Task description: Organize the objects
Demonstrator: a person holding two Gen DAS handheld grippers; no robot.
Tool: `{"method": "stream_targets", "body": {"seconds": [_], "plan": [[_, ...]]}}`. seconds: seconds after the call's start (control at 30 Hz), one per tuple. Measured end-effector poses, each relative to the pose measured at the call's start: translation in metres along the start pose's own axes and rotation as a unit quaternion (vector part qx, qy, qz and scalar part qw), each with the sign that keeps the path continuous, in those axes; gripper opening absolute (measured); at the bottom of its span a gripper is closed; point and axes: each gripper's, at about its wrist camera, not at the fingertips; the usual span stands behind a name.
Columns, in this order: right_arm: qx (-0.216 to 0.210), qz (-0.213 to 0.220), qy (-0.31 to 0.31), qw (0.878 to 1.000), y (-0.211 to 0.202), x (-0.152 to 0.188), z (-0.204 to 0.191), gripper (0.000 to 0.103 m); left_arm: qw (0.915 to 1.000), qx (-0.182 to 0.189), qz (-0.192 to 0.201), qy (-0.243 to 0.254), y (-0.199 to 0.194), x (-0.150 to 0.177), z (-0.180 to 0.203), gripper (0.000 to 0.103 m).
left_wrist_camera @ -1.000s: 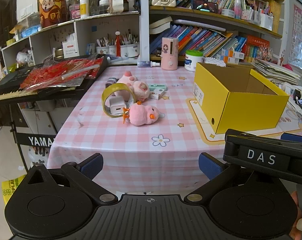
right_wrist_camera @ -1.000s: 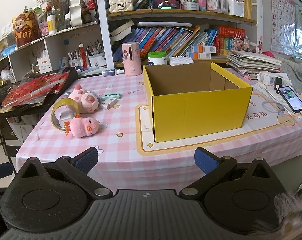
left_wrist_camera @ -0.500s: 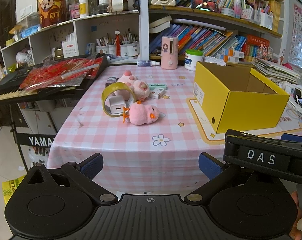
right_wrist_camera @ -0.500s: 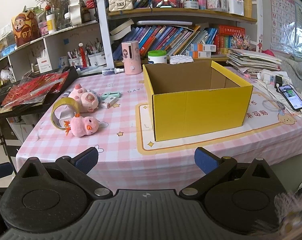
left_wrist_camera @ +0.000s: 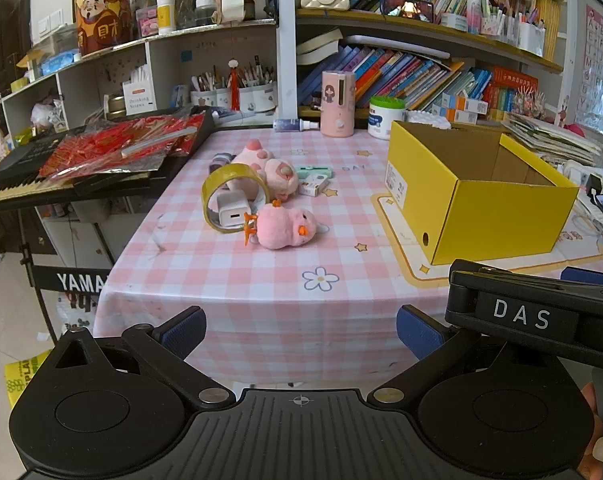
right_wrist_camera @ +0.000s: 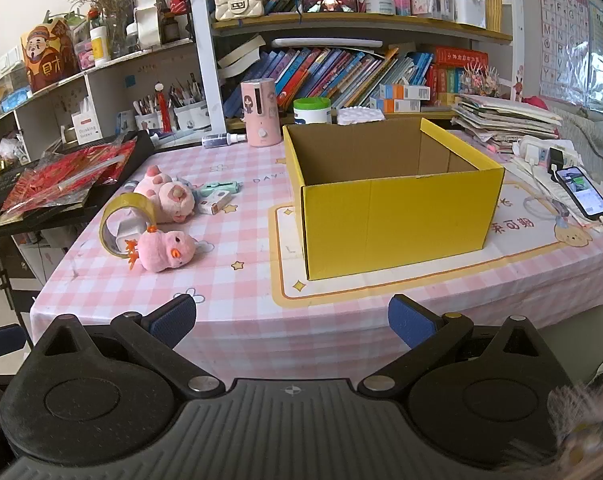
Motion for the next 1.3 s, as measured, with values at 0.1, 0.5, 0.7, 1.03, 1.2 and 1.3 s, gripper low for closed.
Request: {"method": "stream_targets", "body": {"seconds": [0.1,0.5,0.7,1.03,1.2,1.3], "plan": [[0.000,0.000,0.000,1.000,0.0001,0.0000,-0.0004,0.103,1.0000,0.000,-0.001,0.000,0.0002,0.0005,0.0001,0.102],[-0.001,-0.004,0.003,1.000,0.0007,0.0027,0.0025,0.103,1.0000,0.000,-0.002,0.001,0.0008,0.0013,0.0012,0.102],[-0.001,-0.004,0.002,1.000,0.0007,0.0011,0.0029,0.103,1.0000,0.000,-0.002,0.001,0.0008,0.0009,0.0014,0.102],[-0.002,-0.005,0.003,1.000,0.0004,0.0015,0.0039,0.103,1.0000,0.003,-0.006,0.001,0.0012,0.0037,0.0050,0.102],[-0.002,-0.006,0.004,1.000,0.0005,0.0022,0.0046,0.103,1.0000,0.004,-0.008,0.003,0.0002,0.0033,0.0063,0.102],[-0.001,-0.006,0.004,1.000,0.0004,0.0027,0.0048,0.103,0.9999,0.006,-0.009,0.004,0.0000,0.0024,0.0059,0.102]]}}
Point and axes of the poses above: each gripper's, at about its wrist camera, not at the fingertips, and y roughly the way its jaws point, z to its right, x to its underside, and after that the axes turned 2 degrees about y, right-handed
